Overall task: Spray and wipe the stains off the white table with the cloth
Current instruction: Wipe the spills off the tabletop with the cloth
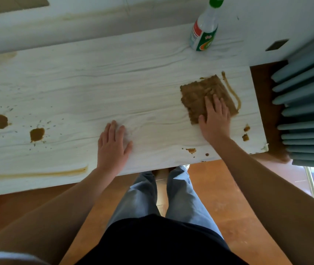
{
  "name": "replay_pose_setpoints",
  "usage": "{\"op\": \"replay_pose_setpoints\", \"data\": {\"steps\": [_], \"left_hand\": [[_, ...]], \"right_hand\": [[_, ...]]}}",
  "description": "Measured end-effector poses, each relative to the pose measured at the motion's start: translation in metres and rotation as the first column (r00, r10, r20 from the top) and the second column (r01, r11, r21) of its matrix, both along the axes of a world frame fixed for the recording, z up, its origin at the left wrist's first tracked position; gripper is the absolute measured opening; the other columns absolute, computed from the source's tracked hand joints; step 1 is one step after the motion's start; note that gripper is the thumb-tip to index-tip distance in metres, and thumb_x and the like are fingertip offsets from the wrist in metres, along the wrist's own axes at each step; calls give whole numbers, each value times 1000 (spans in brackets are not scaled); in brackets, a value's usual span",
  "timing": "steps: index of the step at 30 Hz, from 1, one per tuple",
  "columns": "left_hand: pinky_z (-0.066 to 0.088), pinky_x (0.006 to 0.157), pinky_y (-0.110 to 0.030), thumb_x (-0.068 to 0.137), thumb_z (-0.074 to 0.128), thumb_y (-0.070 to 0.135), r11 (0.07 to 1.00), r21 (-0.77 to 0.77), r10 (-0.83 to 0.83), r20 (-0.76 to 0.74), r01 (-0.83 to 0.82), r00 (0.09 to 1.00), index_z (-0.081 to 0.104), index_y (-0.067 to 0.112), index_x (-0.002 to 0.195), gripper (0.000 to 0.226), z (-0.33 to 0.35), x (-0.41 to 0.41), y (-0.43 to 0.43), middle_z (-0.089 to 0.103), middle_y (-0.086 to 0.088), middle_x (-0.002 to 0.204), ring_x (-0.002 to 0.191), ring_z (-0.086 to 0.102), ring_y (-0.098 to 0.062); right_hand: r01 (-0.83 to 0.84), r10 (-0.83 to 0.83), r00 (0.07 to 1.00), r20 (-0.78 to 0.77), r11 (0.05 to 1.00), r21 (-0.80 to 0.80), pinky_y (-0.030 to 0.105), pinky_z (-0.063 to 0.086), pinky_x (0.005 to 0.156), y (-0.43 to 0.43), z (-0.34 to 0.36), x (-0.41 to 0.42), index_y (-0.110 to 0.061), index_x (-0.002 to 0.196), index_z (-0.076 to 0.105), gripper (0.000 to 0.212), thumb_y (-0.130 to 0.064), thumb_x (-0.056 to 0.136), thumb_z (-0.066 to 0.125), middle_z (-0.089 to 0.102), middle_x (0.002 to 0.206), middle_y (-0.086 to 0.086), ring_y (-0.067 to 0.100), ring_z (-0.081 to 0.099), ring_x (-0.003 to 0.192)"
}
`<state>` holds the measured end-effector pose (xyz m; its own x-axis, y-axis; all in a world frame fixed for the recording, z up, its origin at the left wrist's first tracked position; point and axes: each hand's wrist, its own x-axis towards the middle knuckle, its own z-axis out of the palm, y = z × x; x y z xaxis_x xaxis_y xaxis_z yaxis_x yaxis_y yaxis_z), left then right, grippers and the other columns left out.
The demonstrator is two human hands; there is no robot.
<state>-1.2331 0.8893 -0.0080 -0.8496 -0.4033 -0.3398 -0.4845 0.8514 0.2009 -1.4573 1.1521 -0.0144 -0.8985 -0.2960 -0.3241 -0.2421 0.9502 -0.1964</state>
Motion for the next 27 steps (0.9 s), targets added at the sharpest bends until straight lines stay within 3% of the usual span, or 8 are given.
{"op": "replay_pose_setpoints", "data": {"steps": [3, 7, 11, 13, 18, 23, 27], "left_hand": [[22, 123, -50, 104, 37, 44, 999, 9, 54, -53, -54, 997, 40, 12, 150, 56, 3, -3, 7, 23, -14, 166, 154, 17, -34], [27, 120, -53, 104, 35, 44, 1000, 8, -3, -127, 4, 992, 41, 13, 149, 55, 7, -32, 28, 28, -15, 164, 150, 27, -36], [21, 124, -51, 104, 39, 45, 999, 26, -37, -122, 40, 992, 35, 17, 153, 56, 3, -84, 49, 21, -13, 167, 154, 19, -33], [20, 124, -51, 104, 39, 46, 999, 14, -36, -105, 38, 994, 34, 16, 153, 57, -2, -104, 56, 22, -13, 166, 154, 18, -33], [21, 123, -51, 103, 43, 43, 1000, -25, 0, -113, -2, 994, 37, 16, 151, 55, -15, -109, 63, 25, -14, 165, 153, 19, -33], [19, 124, -50, 103, 32, 46, 998, -67, -22, -138, 13, 990, 36, 14, 153, 59, -23, -104, 63, 26, -16, 165, 154, 19, -33], [14, 126, -48, 104, 28, 47, 998, -66, -7, -147, -3, 989, 31, 16, 156, 60, -28, -103, 66, 22, -14, 167, 156, 14, -31]], "right_hand": [[38, -38, 999, -20, 999, -19, 49, 2, 126, -19, 0, 12, -23, 160, 20, 66, -23, 98, 45, 10, 168, 9, 31, 3, 154], [-183, 182, 983, -20, 983, -32, 49, 4, 126, -16, 0, 44, -25, 158, 25, 65, -24, 97, 47, 15, 167, 9, 31, 6, 154], [-368, 369, 930, -15, 926, -86, 45, 10, 125, 22, -4, 57, -27, 157, 28, 62, -30, 98, 43, 20, 166, 4, 25, 11, 154], [-337, 338, 941, -6, 937, -94, 42, 10, 124, 47, -5, 46, -29, 157, 26, 60, -34, 99, 41, 19, 166, 0, 21, 10, 154], [-83, 85, 996, 28, 994, -66, 46, 9, 123, 97, -4, -6, -30, 158, 19, 63, -36, 101, 44, 10, 168, -3, 22, 3, 154], [-130, 134, 991, 31, 987, -92, 51, 7, 124, 95, -4, -77, -28, 158, 23, 63, -33, 100, 49, 11, 168, 1, 26, 4, 154], [-66, 65, 998, -12, 992, -110, 50, 2, 124, 44, -7, -116, -28, 158, 25, 63, -26, 99, 48, 11, 168, 5, 29, 4, 154]]}}
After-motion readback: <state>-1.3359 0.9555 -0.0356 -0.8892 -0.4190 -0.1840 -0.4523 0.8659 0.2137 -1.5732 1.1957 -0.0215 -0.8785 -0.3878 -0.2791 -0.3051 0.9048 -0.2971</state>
